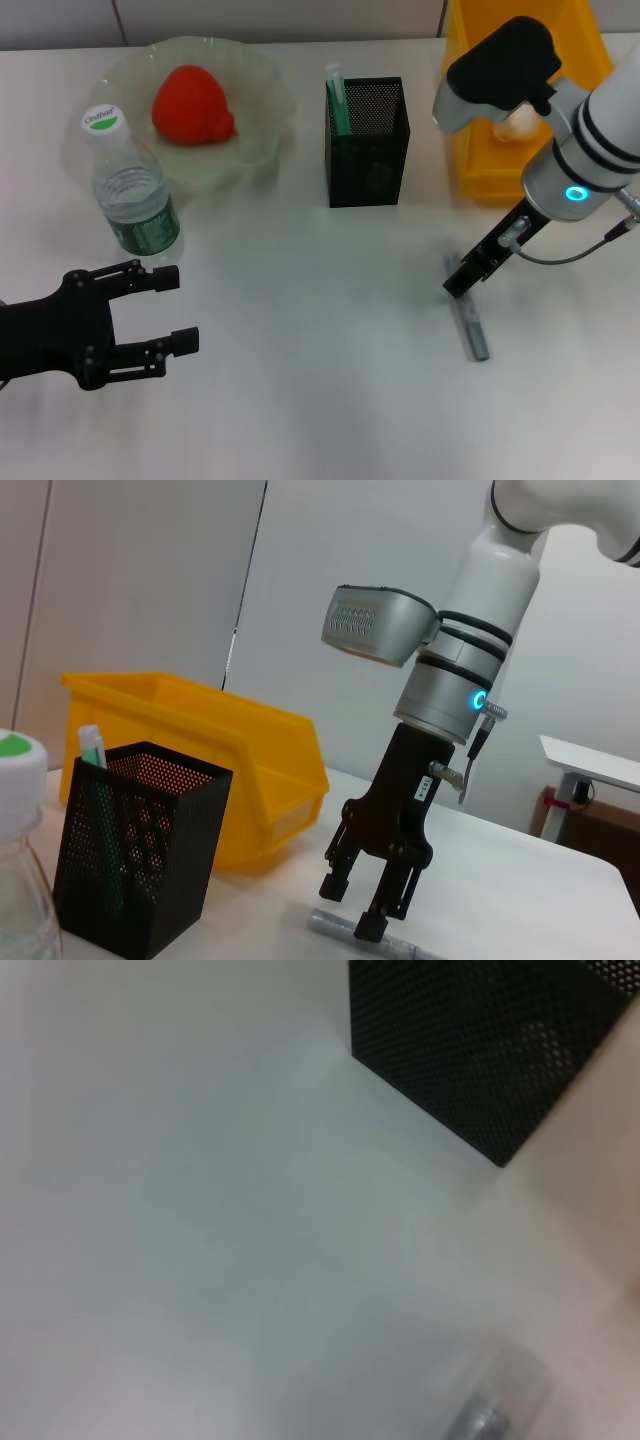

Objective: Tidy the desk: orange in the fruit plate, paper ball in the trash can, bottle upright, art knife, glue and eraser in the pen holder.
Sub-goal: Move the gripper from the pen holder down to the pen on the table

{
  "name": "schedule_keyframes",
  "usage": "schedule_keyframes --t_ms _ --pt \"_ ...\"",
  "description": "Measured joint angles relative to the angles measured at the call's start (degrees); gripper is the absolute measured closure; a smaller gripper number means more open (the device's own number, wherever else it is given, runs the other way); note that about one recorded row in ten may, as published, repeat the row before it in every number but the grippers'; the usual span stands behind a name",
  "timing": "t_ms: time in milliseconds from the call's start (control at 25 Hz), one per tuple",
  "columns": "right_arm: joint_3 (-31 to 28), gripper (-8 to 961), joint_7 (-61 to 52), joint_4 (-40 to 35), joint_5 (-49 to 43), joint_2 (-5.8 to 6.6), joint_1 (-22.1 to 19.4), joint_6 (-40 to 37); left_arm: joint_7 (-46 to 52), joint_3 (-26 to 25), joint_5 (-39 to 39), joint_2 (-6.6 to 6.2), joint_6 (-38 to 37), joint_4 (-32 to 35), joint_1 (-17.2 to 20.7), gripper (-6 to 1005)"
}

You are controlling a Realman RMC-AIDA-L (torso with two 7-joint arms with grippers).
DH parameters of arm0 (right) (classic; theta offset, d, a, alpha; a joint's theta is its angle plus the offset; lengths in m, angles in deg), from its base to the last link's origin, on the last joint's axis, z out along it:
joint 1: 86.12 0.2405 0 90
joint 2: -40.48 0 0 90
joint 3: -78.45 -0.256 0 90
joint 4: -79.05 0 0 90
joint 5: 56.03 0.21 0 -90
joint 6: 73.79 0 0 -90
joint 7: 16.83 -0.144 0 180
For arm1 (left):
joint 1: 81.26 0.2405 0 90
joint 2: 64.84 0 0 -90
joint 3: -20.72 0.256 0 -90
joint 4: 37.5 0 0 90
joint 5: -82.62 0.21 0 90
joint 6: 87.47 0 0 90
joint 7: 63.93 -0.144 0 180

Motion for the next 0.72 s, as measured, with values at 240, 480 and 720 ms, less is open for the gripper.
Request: schedule_keyframes --t_ms 240,480,720 --pt "2.1 275 -0.3 0.7 0.0 -0.01 0.4 1.4 0.0 0.0 0.0 0.01 0.0 0.0 0.0 198" --pt "4.1 467 -0.3 2.8 -0.1 -0.02 1.4 2.3 0.0 0.0 0.0 0.01 0.1 0.0 0.2 198" --pt "4.1 600 0.3 1.5 0.1 -0.01 1.0 2.0 0.0 0.0 0.0 0.01 0.1 0.0 0.3 198"
